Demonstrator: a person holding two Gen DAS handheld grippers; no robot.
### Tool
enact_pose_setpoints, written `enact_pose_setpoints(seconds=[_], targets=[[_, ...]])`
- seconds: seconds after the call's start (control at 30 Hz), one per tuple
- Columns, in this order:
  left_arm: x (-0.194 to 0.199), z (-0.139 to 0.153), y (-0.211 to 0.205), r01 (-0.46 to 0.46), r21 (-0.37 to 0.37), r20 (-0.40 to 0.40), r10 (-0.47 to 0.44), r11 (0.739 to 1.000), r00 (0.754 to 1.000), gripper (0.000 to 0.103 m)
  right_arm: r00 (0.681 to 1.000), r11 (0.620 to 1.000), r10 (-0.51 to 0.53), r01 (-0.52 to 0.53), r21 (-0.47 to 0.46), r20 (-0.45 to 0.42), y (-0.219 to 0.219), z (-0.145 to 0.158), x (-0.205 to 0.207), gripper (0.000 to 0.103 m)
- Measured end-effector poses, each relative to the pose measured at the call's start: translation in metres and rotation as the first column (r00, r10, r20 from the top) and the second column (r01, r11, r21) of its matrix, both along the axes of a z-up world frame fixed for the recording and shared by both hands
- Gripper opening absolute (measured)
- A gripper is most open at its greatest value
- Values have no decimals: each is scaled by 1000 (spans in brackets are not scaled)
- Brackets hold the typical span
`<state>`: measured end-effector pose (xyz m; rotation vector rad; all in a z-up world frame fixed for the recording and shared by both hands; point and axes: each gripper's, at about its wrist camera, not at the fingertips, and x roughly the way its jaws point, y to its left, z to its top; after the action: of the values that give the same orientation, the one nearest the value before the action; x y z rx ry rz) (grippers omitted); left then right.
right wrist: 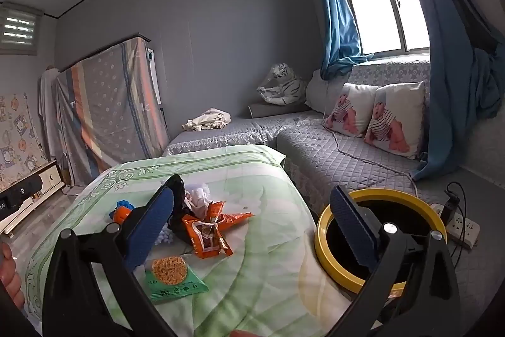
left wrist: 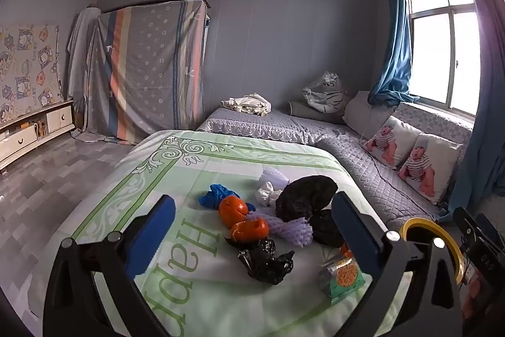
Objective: Collect trash
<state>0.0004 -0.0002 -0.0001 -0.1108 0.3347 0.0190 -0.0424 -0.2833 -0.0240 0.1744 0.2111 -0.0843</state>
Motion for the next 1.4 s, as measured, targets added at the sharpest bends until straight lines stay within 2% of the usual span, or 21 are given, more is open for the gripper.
enact_pose_setpoints(seconds=[0.03, 0.07, 1.4], targets=[[0, 0, 0, 2, 0, -1, -2, 1000, 1000, 96, 1000, 1000, -1, 1, -1, 4, 1, 1, -2, 95], [0, 0, -1, 4, 1, -2, -4, 1000, 1000, 96, 1000, 1000, 5, -5, 6, -27, -1, -1, 5, 95], [3, 0, 2, 0, -21, -8, -1, 1000, 1000, 96, 998, 1000, 25, -24, 16, -49, -1, -10, 13, 95]])
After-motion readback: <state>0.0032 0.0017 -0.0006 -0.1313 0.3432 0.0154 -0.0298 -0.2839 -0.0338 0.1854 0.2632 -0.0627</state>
